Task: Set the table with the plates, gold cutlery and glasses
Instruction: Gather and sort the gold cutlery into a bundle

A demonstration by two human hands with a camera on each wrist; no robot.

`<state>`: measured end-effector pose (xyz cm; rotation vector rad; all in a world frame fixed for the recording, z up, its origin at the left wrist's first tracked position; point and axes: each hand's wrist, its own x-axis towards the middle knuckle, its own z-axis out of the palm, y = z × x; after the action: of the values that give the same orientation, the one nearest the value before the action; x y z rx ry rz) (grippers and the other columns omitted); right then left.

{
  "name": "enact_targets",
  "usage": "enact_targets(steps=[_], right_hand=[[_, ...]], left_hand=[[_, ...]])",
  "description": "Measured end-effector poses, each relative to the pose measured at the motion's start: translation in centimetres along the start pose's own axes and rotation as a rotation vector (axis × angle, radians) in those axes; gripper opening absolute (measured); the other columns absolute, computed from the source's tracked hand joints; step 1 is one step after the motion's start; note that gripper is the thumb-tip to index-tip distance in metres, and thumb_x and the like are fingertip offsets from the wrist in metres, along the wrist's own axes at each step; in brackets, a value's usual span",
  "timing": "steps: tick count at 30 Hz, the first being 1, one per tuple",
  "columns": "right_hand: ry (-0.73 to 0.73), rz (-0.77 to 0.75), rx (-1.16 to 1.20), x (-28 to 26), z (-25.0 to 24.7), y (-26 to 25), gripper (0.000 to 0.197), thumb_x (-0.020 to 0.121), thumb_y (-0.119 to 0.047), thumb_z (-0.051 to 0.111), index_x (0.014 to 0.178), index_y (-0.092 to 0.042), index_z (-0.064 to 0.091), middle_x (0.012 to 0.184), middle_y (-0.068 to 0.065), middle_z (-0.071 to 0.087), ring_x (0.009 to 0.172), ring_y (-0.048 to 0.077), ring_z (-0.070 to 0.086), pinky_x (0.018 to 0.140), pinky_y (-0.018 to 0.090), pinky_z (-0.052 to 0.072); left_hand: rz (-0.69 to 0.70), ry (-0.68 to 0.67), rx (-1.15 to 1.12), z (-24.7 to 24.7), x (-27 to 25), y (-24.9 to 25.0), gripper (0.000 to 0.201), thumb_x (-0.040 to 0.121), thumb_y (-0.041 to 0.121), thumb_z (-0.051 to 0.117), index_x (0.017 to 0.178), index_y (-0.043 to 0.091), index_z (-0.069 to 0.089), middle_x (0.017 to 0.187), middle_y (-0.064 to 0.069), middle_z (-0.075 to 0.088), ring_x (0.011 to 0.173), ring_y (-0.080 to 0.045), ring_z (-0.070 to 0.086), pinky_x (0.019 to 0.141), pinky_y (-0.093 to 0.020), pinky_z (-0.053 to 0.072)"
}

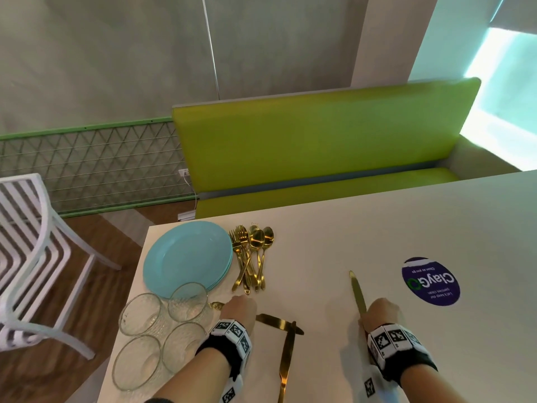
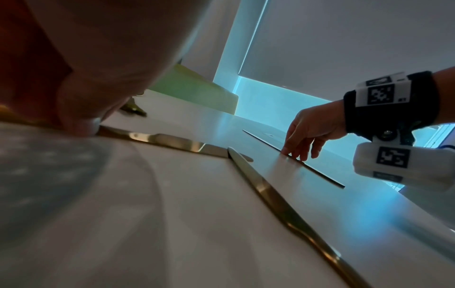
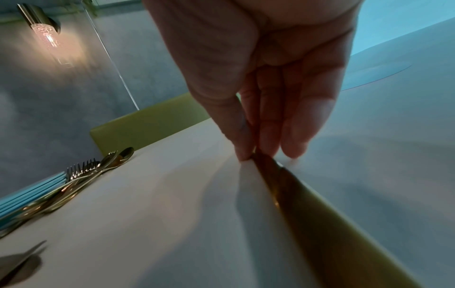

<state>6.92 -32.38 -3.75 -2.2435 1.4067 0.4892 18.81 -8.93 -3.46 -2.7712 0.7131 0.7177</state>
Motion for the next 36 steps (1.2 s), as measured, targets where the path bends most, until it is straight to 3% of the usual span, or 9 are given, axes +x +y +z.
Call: enact_targets(steps=[8, 12, 14, 17, 22, 26, 29, 33, 36], right_hand=[[-0.021, -0.009, 0.035, -1.1, -0.2, 0.6, 0.02, 0.079, -0.018, 0.066, 0.094, -0.004, 0.068, 0.083, 0.009, 0.062, 0.085, 0.026, 0.065, 0.064, 0.022, 0.042], [-0.024, -0.013, 0.043, -1.4, -0.3, 0.8, 0.023, 0.079, -0.019, 0.067, 0.096, -0.004, 0.067, 0.09, 0.01, 0.066, 0.075, 0.023, 0.055, 0.065, 0.022, 0.043], [-0.02, -0.016, 0.044, -1.5, -0.3, 1.0, 0.023, 0.078, -0.019, 0.067, 0.096, -0.005, 0.067, 0.083, 0.008, 0.062, 0.076, 0.023, 0.057, 0.065, 0.022, 0.043], [-0.025, -0.036, 0.025, -1.8, -0.5, 1.0, 0.024, 0.079, -0.022, 0.069, 0.096, -0.005, 0.067, 0.095, 0.01, 0.069, 0.089, 0.024, 0.066, 0.065, 0.022, 0.044], [-0.059, -0.046, 0.012, -1.8, -1.0, 1.1, 0.027, 0.078, -0.026, 0.069, 0.095, -0.006, 0.067, 0.092, 0.009, 0.068, 0.086, 0.023, 0.065, 0.065, 0.021, 0.045], [-0.081, -0.038, 0.122, -1.3, -1.6, 0.9, 0.024, 0.074, -0.024, 0.071, 0.062, -0.009, 0.057, 0.071, 0.006, 0.062, 0.07, 0.021, 0.061, 0.059, 0.025, 0.047], [-0.168, -0.05, 0.321, -0.8, -2.0, -0.2, 0.027, 0.073, -0.018, 0.073, 0.053, -0.004, 0.06, 0.051, 0.009, 0.063, 0.054, 0.025, 0.062, 0.062, 0.038, 0.057], [-0.318, -0.213, 0.738, -2.5, -4.0, -3.6, 0.023, 0.083, 0.0, 0.062, 0.06, 0.001, 0.06, 0.049, 0.011, 0.06, 0.037, 0.019, 0.053, 0.04, 0.022, 0.046], [-0.372, -0.353, 0.837, -3.8, -5.2, -5.7, 0.017, 0.086, 0.0, 0.058, 0.07, 0.0, 0.064, 0.059, 0.01, 0.064, 0.04, 0.014, 0.054, 0.039, 0.02, 0.042]], left_hand=[[0.1, 0.016, 0.09, -0.6, 0.1, 0.7, 0.035, 0.097, 0.0, 0.032, 0.125, -0.001, 0.053, 0.13, -0.019, 0.053, 0.119, -0.031, 0.053, 0.097, -0.035, 0.044], [0.152, 0.089, 0.117, -1.1, 0.2, 1.6, 0.037, 0.096, -0.004, 0.03, 0.127, 0.001, 0.049, 0.134, -0.017, 0.049, 0.125, -0.03, 0.046, 0.097, -0.038, 0.043], [0.144, 0.134, 0.134, -1.6, 0.2, 2.3, 0.037, 0.096, -0.002, 0.03, 0.128, 0.002, 0.049, 0.134, -0.017, 0.05, 0.126, -0.029, 0.044, 0.098, -0.038, 0.043], [0.107, 0.224, 0.087, -2.9, -0.3, 3.2, 0.034, 0.097, 0.003, 0.029, 0.125, 0.003, 0.049, 0.128, -0.016, 0.055, 0.122, -0.028, 0.048, 0.095, -0.037, 0.045], [-0.034, 0.233, -0.491, -5.5, -0.4, 3.9, 0.027, 0.098, 0.017, 0.041, 0.121, 0.006, 0.048, 0.12, -0.011, 0.063, 0.113, -0.026, 0.058, 0.093, -0.035, 0.045], [-0.045, 0.147, -0.904, -6.2, -0.4, 4.4, 0.018, 0.097, 0.02, 0.041, 0.109, 0.01, 0.05, 0.102, -0.004, 0.067, 0.091, -0.017, 0.059, 0.087, -0.029, 0.044], [-0.077, 0.059, -1.269, -6.3, -0.5, 4.8, 0.017, 0.098, 0.017, 0.042, 0.111, 0.009, 0.047, 0.085, -0.001, 0.06, 0.081, -0.014, 0.061, 0.084, -0.032, 0.054], [-0.069, -0.087, -1.53, -6.3, -1.0, 5.4, 0.016, 0.098, 0.014, 0.042, 0.112, 0.008, 0.042, 0.096, -0.007, 0.058, 0.08, -0.019, 0.065, 0.081, -0.035, 0.057], [-0.034, -0.163, -1.541, -6.2, -1.5, 5.9, 0.017, 0.098, 0.017, 0.043, 0.112, 0.008, 0.043, 0.105, -0.01, 0.061, 0.087, -0.023, 0.066, 0.085, -0.038, 0.057]])
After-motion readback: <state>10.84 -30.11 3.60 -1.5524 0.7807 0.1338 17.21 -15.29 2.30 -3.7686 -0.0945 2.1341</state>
